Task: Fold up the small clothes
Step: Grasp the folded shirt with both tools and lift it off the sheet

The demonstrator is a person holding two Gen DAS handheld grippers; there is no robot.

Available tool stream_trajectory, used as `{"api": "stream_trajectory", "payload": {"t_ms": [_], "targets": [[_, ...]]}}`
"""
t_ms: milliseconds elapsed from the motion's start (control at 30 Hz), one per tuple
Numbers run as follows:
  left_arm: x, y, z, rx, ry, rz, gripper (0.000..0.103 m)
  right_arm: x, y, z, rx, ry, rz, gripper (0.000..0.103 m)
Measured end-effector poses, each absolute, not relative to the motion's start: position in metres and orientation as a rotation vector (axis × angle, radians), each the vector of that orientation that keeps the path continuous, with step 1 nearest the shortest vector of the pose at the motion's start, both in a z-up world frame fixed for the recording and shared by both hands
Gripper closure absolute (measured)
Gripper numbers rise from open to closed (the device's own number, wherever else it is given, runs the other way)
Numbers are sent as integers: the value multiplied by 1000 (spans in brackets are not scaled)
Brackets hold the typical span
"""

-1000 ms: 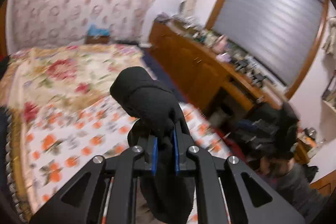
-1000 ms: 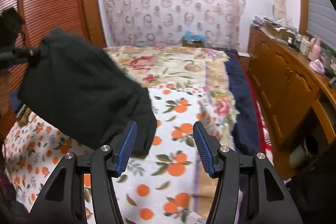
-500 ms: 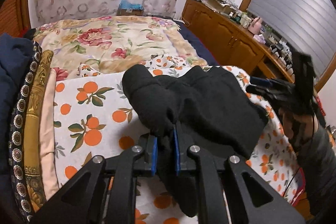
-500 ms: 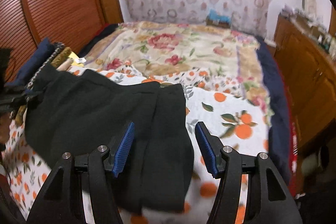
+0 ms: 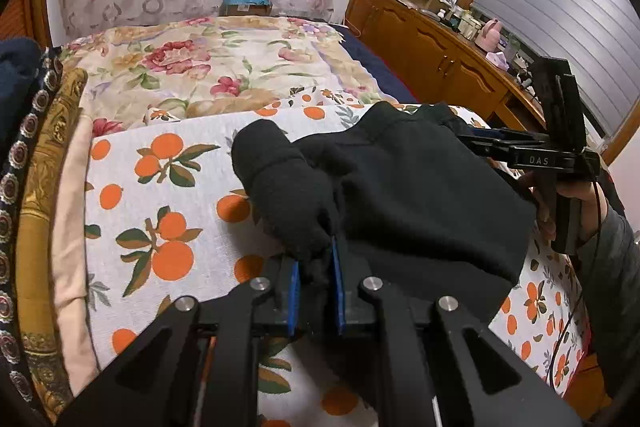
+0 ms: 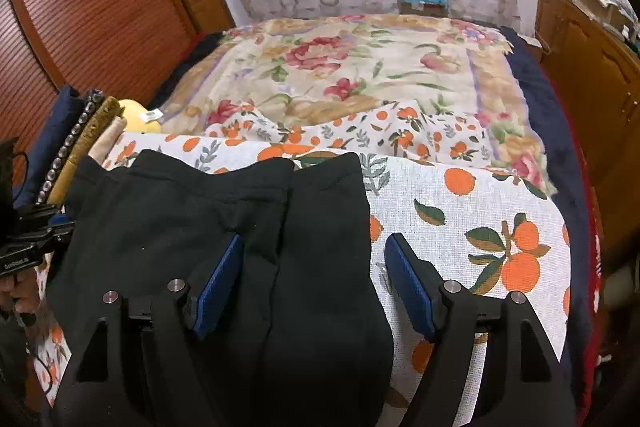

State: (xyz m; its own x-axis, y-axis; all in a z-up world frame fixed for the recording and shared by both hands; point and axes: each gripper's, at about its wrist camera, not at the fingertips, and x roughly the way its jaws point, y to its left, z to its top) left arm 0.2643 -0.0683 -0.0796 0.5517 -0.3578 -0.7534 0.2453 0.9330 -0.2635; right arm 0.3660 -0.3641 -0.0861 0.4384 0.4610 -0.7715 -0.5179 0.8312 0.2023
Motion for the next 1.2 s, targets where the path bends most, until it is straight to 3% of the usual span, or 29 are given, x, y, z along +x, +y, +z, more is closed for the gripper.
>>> {"api": "stream_trajectory", "payload": {"t_ms": [233, 300, 400, 433, 533, 867, 1200], "targets": [[264, -69, -82, -143, 923, -361, 92, 352, -340, -88, -140, 943, 651, 27], [265, -70, -81, -142, 927, -354, 92, 351, -336, -87, -148, 949, 644, 34], [264, -72, -81, -144, 923, -357, 92, 347, -330, -87, -163, 957, 681, 59], [263, -73, -80, -141, 915, -365, 92, 344, -328, -87, -160, 958, 704, 72], [255, -75, -70, -133, 875, -383, 93, 334, -324, -84, -195, 934, 695, 82], [197, -51, 9, -174, 670, -401, 94, 281, -309, -16, -177, 673, 690, 86], [133, 20, 83, -156, 493, -265, 94, 262, -233, 62, -158, 507, 838, 86]]}}
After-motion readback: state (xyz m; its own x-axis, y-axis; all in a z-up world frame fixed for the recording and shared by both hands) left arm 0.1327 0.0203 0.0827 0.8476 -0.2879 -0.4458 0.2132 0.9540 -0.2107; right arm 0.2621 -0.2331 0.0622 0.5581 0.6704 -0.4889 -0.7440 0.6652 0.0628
